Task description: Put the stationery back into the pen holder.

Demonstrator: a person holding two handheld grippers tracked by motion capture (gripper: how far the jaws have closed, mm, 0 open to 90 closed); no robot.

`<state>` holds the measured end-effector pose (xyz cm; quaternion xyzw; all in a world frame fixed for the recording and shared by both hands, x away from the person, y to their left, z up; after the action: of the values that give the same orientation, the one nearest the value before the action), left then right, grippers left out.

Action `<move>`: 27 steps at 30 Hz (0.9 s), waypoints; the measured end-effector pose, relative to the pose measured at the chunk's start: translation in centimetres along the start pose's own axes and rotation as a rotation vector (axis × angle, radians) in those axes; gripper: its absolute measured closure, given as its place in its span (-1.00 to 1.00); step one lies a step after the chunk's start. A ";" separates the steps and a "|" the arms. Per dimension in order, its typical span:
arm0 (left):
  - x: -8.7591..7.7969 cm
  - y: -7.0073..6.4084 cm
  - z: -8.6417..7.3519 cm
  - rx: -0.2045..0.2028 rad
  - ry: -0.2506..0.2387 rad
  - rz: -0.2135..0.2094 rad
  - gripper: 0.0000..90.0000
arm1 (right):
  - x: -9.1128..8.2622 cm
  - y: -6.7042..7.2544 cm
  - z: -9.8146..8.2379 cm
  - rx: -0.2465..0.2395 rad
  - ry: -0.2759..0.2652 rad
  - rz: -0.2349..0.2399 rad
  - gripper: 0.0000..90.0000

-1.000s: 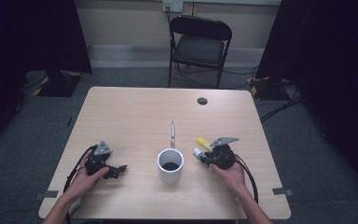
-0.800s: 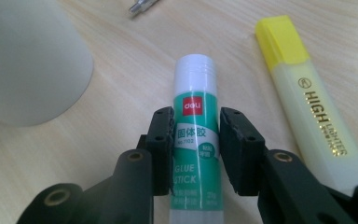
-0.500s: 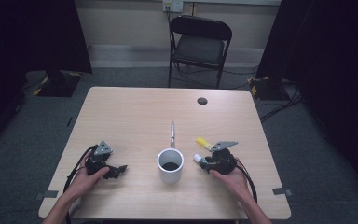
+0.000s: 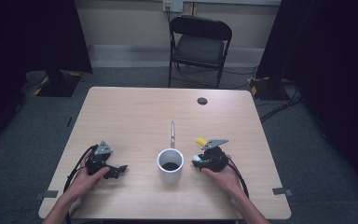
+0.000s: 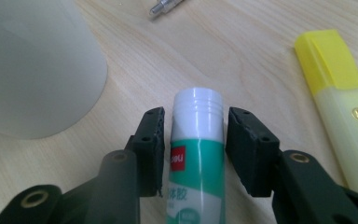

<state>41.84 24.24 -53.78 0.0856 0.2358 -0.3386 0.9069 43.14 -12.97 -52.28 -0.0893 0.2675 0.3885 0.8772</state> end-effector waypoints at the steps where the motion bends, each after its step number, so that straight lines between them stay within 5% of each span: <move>1: 0.0 0.0 0.0 0.001 0.000 0.000 -0.95 | 0.1 0.0 0.0 -0.004 -0.002 -0.002 0.24; 14: 0.1 0.1 0.0 0.008 0.001 0.003 -0.97 | 0.2 0.4 0.1 -0.043 -0.001 -0.031 0.43; 27: 0.1 0.0 0.0 0.002 0.001 -0.002 -0.97 | -0.6 -0.2 0.4 0.028 -0.026 -0.005 0.45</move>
<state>41.92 24.20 -53.81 0.0863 0.2359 -0.3397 0.9064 43.07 -13.31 -51.67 -0.0726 0.2615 0.3838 0.8826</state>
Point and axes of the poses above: each handheld gripper's, and its own axes: x roughly forward along the jaws, z roughly out of its top, y roughly to its left, the point moved 5 cm from there along x, roughly forward along the jaws, and after that the axes turned 15 degrees about -y, right-handed, at the moved point
